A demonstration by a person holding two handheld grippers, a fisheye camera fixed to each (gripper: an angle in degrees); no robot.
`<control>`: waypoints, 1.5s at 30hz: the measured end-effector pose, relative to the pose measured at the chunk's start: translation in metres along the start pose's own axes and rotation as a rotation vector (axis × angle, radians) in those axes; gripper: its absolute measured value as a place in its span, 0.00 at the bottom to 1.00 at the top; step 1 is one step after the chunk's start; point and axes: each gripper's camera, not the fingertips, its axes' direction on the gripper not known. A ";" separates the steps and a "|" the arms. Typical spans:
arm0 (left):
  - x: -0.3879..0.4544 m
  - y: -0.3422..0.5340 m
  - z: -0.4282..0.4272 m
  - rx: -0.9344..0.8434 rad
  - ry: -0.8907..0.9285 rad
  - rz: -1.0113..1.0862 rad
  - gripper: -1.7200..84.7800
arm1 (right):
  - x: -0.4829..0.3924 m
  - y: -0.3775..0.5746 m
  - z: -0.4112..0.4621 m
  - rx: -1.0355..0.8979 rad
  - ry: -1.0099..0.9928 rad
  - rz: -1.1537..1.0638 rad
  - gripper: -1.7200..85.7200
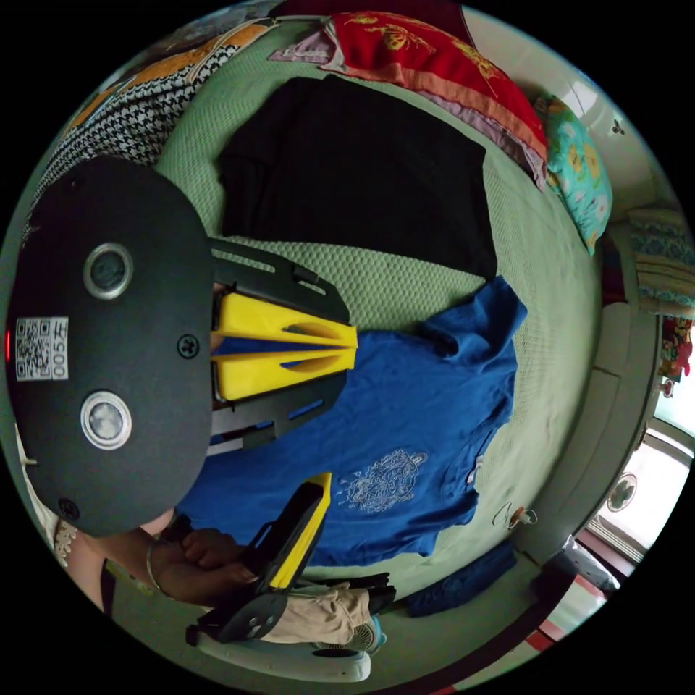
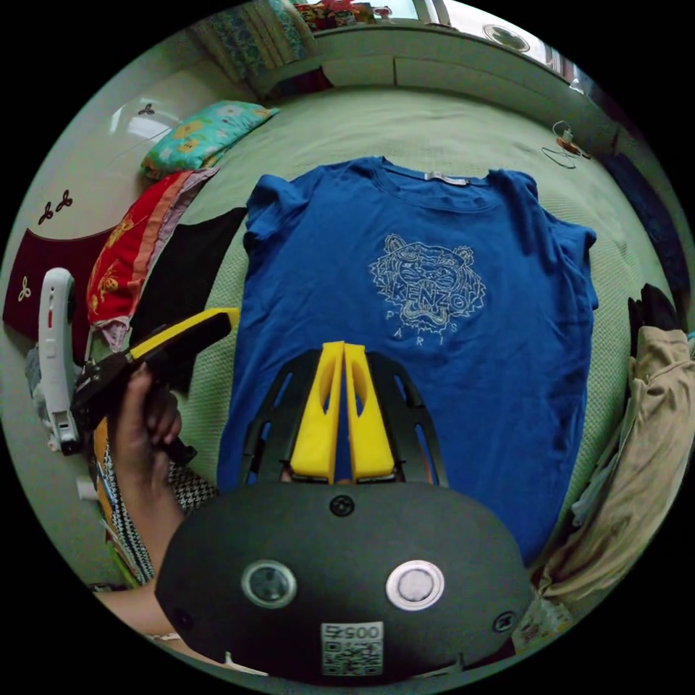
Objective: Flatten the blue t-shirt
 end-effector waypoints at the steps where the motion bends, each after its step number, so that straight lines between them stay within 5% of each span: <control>1: -0.004 0.000 0.000 -0.001 0.005 -0.007 0.01 | -0.001 0.000 0.001 -0.002 -0.010 0.002 0.01; 25: -0.090 -0.005 0.009 -0.011 0.021 -0.113 0.01 | -0.093 -0.024 0.035 -0.009 0.059 -0.186 0.01; 32: -0.117 0.000 0.005 0.013 0.175 -0.060 0.01 | -0.137 -0.026 0.036 0.088 0.021 -0.337 0.02; 45: -0.146 0.005 0.013 0.008 0.149 -0.090 0.01 | -0.198 -0.105 0.006 0.306 0.067 -0.448 0.12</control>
